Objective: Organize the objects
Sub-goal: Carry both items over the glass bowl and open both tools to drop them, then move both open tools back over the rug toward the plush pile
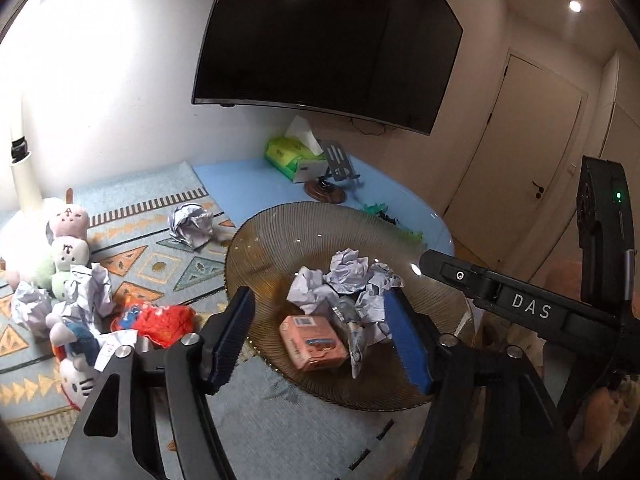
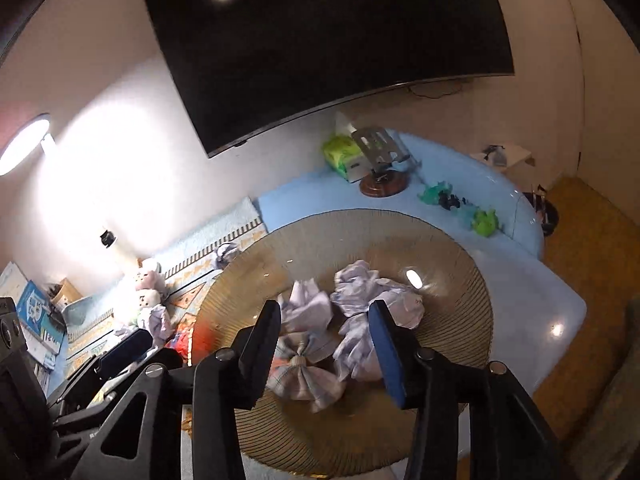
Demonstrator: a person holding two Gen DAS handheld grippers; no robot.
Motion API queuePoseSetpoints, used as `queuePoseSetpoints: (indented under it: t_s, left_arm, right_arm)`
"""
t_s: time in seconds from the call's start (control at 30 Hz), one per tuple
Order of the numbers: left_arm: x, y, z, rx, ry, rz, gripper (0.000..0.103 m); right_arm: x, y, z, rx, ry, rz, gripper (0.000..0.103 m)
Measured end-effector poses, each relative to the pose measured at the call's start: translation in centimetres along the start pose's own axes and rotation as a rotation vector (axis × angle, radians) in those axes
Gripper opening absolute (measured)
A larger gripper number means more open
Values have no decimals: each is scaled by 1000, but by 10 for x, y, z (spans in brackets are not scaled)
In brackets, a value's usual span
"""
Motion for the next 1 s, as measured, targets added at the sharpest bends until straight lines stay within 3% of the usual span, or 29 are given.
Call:
queuePoseSetpoints:
  t_s: [0.17, 0.27, 0.37, 0.47, 0.53, 0.57, 0.63, 0.8, 0.93, 1.0]
  left_arm:
    - [-22, -2, 37, 31, 42, 35, 69]
    - [-41, -5, 70, 69, 101, 41, 69]
    - [-66, -10, 111, 118, 210, 36, 69]
    - [-93, -15, 139, 116, 362, -17, 71]
    - [-118, -18, 158, 129, 443, 2, 89]
    - [-130, -21, 167, 143, 472, 26, 93]
    - [-157, -28, 179, 161, 525, 64, 95]
    - [-206, -61, 184, 97, 661, 71, 95]
    - [-227, -77, 174, 52, 701, 68, 95]
    - [-229, -78, 171, 37, 694, 63, 95]
  right_arm:
    - [-36, -6, 17, 37, 76, 35, 63]
    - [-69, -9, 30, 60, 155, 91, 64]
    - [-106, -20, 41, 71, 244, 151, 67]
    - [-146, -43, 43, 67, 304, 229, 79]
    - [-168, -63, 39, 60, 359, 265, 83]
    - [-177, -74, 36, 55, 372, 287, 83]
    - [-193, -98, 23, 36, 373, 339, 83]
    - [-207, -136, -13, -2, 355, 394, 83]
    - [-206, -145, -36, -18, 278, 416, 83]
    - [-203, -144, -44, -58, 292, 382, 83]
Point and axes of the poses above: each gripper's, at about its wrist camera, not at the fingertips, and z roughly against the way its jaws point, x to its right, y to its top, the point moved 2 cm from there along -z, roughly the way its jaws point, and after that the axes turned 14 degrees about x, right-handed, at the moved point
